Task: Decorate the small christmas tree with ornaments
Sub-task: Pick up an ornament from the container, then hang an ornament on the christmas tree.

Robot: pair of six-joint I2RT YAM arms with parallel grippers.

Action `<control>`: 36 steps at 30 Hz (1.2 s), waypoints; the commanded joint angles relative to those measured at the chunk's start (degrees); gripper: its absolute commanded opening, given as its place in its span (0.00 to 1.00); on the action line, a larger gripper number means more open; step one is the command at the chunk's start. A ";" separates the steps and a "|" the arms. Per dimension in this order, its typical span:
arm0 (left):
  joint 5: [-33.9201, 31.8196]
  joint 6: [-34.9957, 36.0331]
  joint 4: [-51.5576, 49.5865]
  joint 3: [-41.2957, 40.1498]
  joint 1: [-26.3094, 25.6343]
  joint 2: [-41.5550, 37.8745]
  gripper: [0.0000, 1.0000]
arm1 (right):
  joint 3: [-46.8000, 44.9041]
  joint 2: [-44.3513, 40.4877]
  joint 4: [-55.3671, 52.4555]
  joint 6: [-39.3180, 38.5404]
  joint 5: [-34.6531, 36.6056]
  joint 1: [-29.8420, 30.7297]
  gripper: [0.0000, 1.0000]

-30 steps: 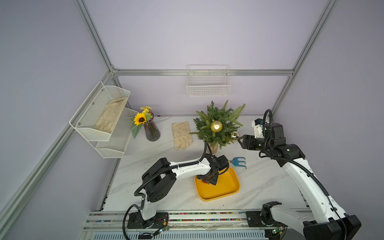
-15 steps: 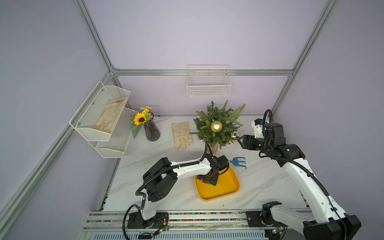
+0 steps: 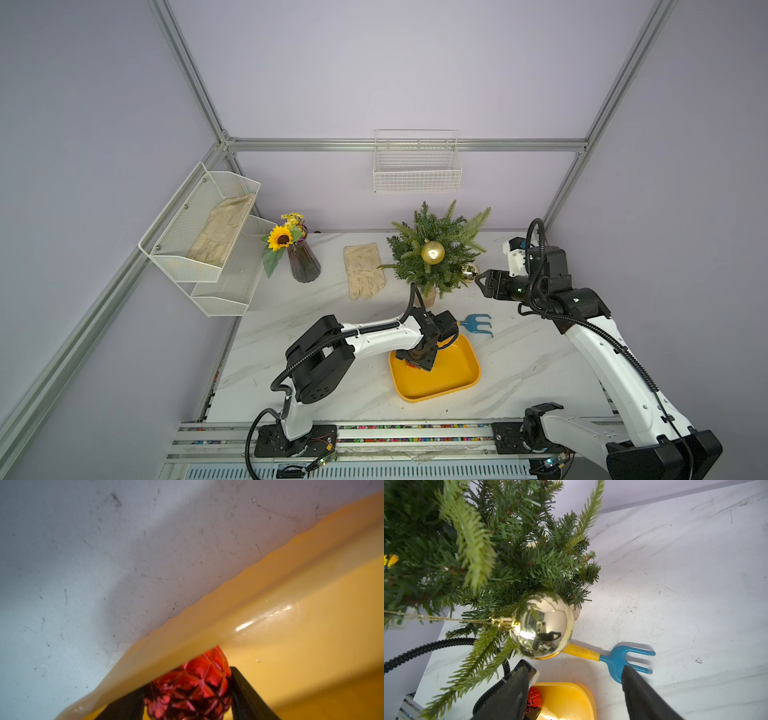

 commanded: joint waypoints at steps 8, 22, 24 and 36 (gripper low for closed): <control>-3.49 0.71 -2.39 2.43 0.11 -12.08 0.60 | 0.14 -0.57 2.02 -0.96 -0.29 -0.33 0.73; -7.65 6.79 -3.05 1.02 0.46 -24.73 0.57 | 0.22 -1.38 2.23 -0.43 -1.67 -0.33 0.73; -8.34 8.51 -3.14 0.90 0.65 -26.31 0.57 | 0.25 -1.86 2.43 -0.02 -3.02 -0.34 0.73; -7.56 14.69 -5.10 0.55 7.42 -38.17 0.57 | -0.04 -3.84 2.93 0.20 -3.23 -0.33 0.73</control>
